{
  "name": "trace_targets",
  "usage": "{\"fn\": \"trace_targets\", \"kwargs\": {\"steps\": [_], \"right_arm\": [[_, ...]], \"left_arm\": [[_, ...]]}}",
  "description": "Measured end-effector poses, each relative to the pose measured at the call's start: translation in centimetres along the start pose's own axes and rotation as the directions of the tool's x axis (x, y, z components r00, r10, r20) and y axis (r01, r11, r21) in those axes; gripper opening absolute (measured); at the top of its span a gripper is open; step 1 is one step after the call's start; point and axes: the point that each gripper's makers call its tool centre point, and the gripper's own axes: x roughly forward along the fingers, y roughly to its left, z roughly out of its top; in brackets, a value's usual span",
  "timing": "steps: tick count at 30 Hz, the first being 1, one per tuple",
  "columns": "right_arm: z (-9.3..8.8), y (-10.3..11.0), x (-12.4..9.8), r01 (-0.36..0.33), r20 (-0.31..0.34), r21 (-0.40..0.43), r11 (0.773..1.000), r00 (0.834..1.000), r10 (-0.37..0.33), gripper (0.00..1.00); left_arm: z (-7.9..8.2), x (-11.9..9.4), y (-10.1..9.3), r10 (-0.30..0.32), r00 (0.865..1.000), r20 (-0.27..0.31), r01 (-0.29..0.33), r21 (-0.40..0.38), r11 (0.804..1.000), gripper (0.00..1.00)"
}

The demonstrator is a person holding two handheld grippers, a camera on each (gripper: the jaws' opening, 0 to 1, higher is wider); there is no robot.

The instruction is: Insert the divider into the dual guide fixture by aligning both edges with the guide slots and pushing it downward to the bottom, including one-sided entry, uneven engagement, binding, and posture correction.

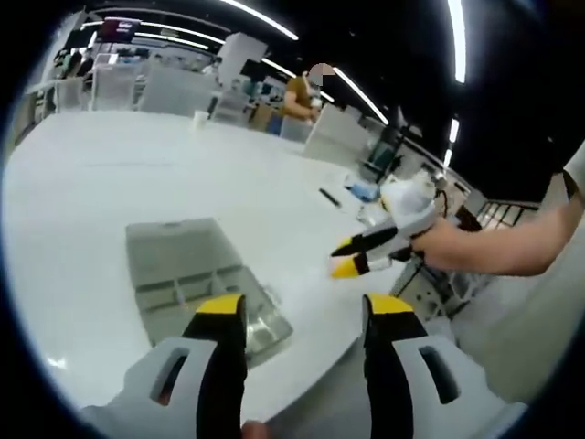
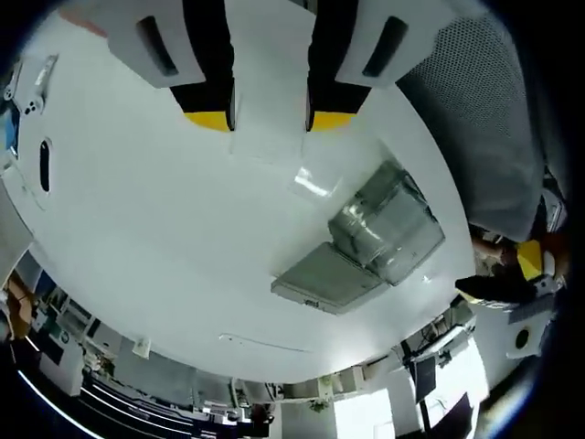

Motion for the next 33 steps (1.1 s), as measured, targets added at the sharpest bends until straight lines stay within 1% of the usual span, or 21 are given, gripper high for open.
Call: {"fn": "trace_targets", "kwargs": {"steps": [4,7,9,13,17,21,27,33], "right_arm": [[1.1,1.1,-0.7,-0.006,0.034,-0.024,1.000,0.999,0.007,0.26],[2.3,2.3,-1.4,-0.017,0.066,-0.046,0.999,0.998,0.020,0.26],[2.8,3.0,-1.6,-0.024,0.078,-0.058,0.998,0.997,0.028,0.26],[4.1,4.5,-2.2,-0.037,0.104,-0.089,0.995,0.993,0.046,0.26],[5.2,6.0,-2.8,-0.051,0.130,-0.111,0.993,0.989,0.065,0.26],[6.0,7.3,-3.2,-0.062,0.148,-0.137,0.989,0.986,0.083,0.26],[6.8,8.9,-3.8,-0.073,0.168,-0.163,0.984,0.981,0.101,0.26],[7.2,10.3,-4.1,-0.088,0.177,-0.185,0.979,0.977,0.122,0.26]], "left_arm": [[0.4,0.2,-0.3,-0.009,1.000,0.015,0.009,-0.016,1.000,0.43],[0.7,0.4,-0.6,-0.013,1.000,0.021,0.013,-0.017,1.000,0.39],[1.0,0.5,-0.7,-0.016,0.999,0.030,0.017,-0.017,1.000,0.37],[1.5,0.7,-1.1,-0.028,0.998,0.052,0.030,-0.044,0.999,0.32],[1.6,0.9,-1.6,-0.035,0.998,0.057,0.037,-0.041,0.998,0.29],[1.7,1.0,-2.2,-0.045,0.997,0.066,0.047,-0.032,0.998,0.25],[1.8,0.8,-2.6,-0.052,0.995,0.087,0.058,-0.064,0.996,0.20],[1.6,0.4,-2.8,-0.047,0.994,0.100,0.057,-0.101,0.993,0.16]]}}
